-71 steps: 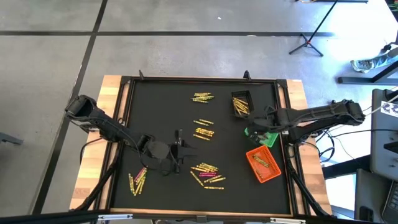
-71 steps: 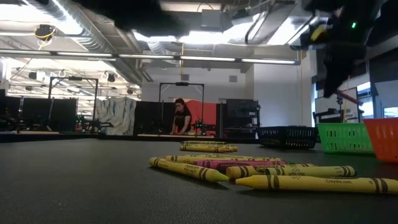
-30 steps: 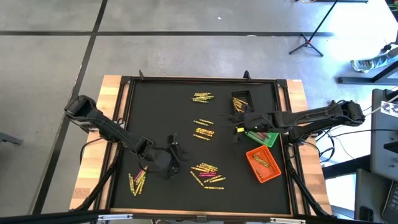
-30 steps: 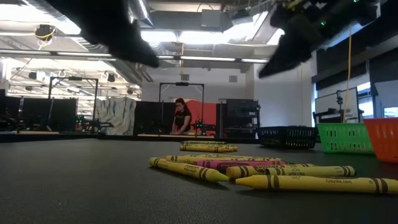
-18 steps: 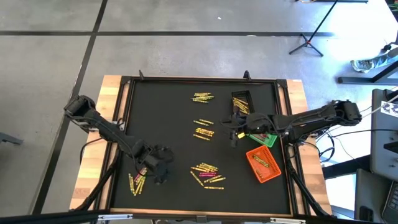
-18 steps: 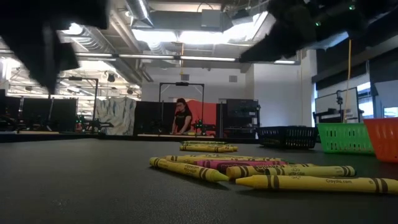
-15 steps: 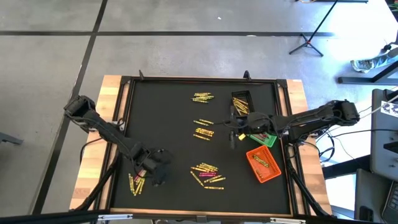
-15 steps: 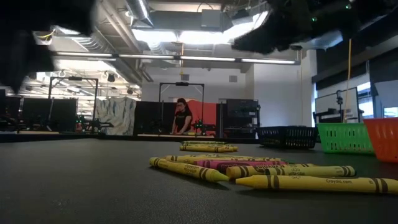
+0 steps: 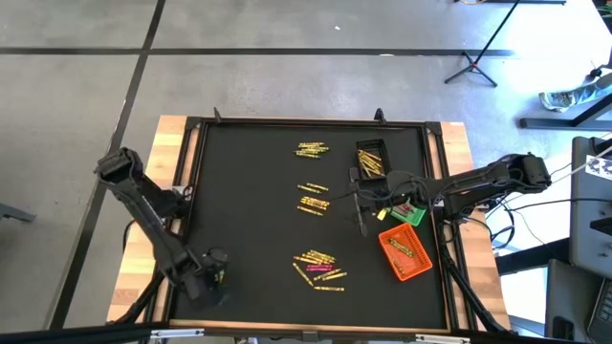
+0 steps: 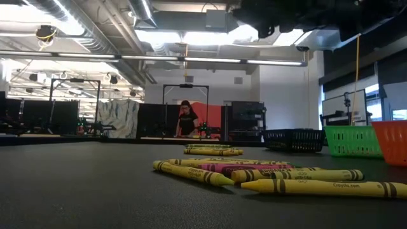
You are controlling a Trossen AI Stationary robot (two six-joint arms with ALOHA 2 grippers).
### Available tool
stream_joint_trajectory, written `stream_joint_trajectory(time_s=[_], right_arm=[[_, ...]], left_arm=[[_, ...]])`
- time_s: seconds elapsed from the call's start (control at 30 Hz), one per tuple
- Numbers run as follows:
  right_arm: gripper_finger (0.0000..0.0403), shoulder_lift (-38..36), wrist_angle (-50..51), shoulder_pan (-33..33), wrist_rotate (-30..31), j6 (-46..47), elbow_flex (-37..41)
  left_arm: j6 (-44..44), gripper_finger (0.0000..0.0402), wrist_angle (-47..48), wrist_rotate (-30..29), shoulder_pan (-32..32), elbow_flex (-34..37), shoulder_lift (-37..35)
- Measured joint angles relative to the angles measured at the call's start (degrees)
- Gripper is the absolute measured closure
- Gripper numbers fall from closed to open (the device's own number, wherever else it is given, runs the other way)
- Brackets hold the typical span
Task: Sort crayons
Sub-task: Put the red crayon into the green basket
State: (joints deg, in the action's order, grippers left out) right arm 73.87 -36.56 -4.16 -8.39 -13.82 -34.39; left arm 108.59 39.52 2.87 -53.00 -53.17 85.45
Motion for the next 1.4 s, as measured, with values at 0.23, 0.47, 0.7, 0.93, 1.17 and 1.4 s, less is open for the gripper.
stream_joint_trajectory(time_s=[0.23, 0.47, 0.7, 0.93, 1.17, 1.4], right_arm=[[0.022, 0.0, 0.0, 0.0, 0.3, 0.0, 0.0], [0.022, 0.0, 0.2, 0.0, 0.4, 0.0, 0.0], [0.022, 0.0, 1.3, 0.0, 0.4, 0.0, 0.0], [0.022, -0.1, 1.8, 0.0, 0.4, 0.5, -0.1], [0.022, -0.1, 2.1, 0.0, 0.4, 0.6, -0.1], [0.022, -0.1, 2.1, 0.0, 0.4, 0.7, -0.1]], left_arm=[[3.6, 0.0272, 13.0, -6.3, -1.8, 0.0, 0.0], [-5.7, 0.0272, 13.3, -10.4, 1.6, 3.0, 0.0], [-10.8, 0.0272, 13.1, -6.8, 3.8, 6.4, 0.1], [-11.8, 0.0272, 9.0, -6.6, 3.9, 8.4, 0.0], [-12.0, 0.0272, 6.5, -6.2, 3.9, 10.5, 0.0], [-11.9, 0.0272, 6.0, -6.5, 3.9, 10.8, -0.1]])
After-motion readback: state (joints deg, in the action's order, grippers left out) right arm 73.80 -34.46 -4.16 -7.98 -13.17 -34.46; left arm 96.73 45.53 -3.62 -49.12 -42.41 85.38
